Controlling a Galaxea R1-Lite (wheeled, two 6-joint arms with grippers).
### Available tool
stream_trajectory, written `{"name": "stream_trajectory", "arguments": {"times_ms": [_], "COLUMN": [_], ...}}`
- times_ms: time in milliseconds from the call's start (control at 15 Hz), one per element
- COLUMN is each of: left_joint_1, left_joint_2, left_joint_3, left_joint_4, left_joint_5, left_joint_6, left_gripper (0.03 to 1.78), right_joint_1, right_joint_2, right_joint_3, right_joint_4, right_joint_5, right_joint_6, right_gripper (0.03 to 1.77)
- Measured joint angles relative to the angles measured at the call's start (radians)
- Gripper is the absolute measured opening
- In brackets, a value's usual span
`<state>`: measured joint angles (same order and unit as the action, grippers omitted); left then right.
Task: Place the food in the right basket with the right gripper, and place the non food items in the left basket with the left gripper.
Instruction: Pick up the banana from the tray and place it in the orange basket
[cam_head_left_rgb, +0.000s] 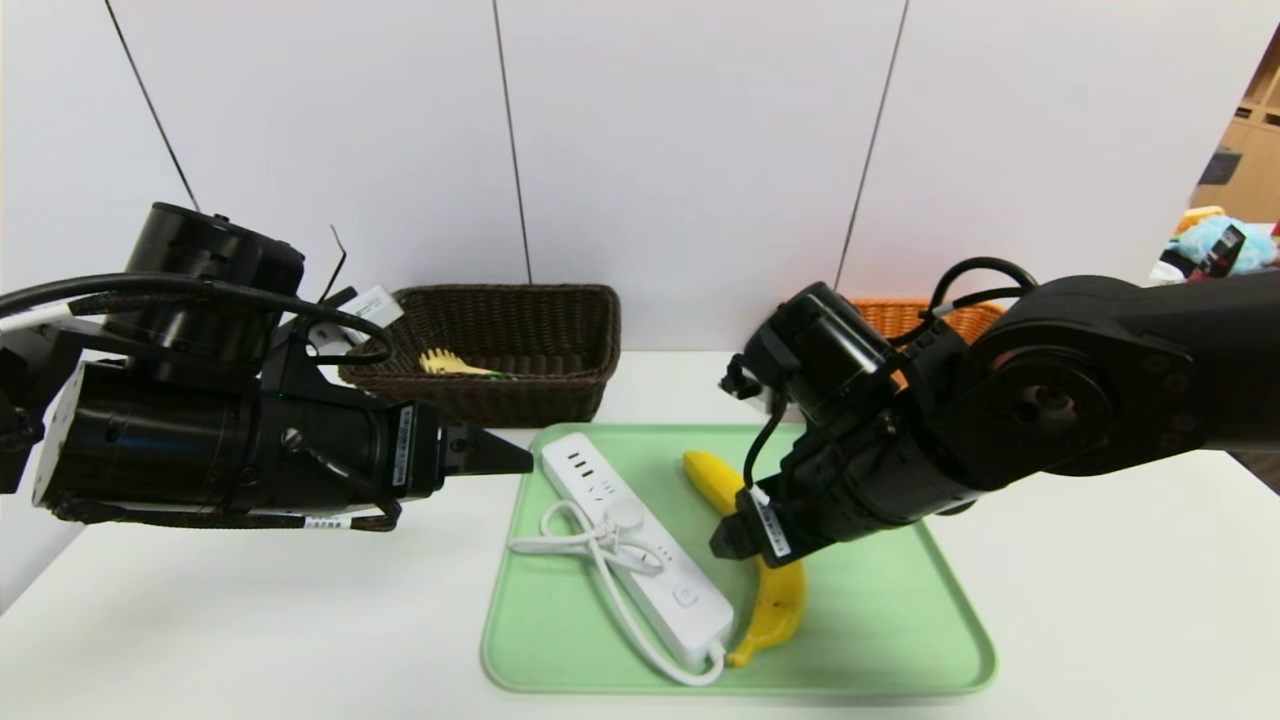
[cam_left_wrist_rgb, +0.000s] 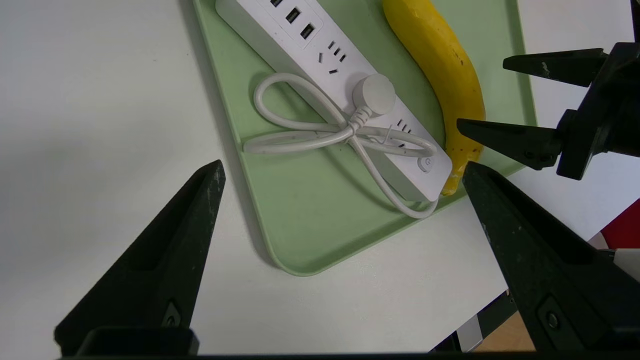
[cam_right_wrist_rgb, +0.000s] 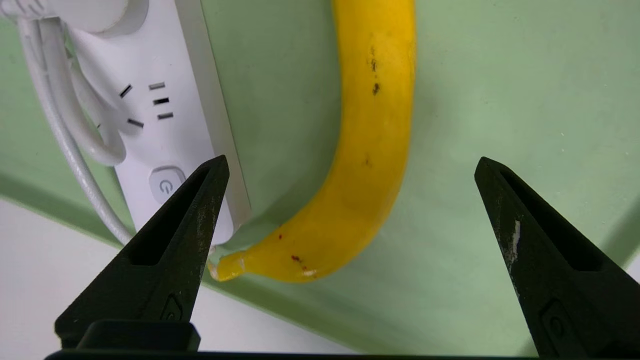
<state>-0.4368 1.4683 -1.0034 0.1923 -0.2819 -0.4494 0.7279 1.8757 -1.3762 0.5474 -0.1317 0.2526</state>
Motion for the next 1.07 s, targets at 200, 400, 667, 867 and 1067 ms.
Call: {"name": "stream_trajectory", "arguments": {"times_ms": [200,400,667,867,1067], "left_joint_1": [0.0,0.0,0.001,0.001,0.0], "left_joint_2": [0.0,0.0,0.0,0.0,0.0], "left_joint_3": [0.0,0.0,0.001,0.001,0.001], "left_joint_4": [0.0,0.0,0.0,0.0,0.0], "left_joint_5": [0.0,0.0,0.0,0.0,0.0], "left_joint_6": [0.0,-0.001,-0.006,-0.007,-0.006], "left_gripper": [1.69,1.69,1.69,1.69,1.69], "right_joint_1": [-0.012,-0.027,-0.039,-0.041,-0.041], "right_joint_2": [0.026,0.057,0.095,0.106,0.11], "right_joint_3": [-0.015,-0.021,-0.023,-0.024,-0.024], "right_joint_4": [-0.001,-0.004,-0.022,-0.023,-0.022], "right_joint_5": [-0.002,-0.005,-0.004,-0.005,-0.005], "right_joint_6": [0.005,0.009,0.01,0.01,0.009], "right_gripper": [1.7,1.7,1.7,1.7,1.7]}}
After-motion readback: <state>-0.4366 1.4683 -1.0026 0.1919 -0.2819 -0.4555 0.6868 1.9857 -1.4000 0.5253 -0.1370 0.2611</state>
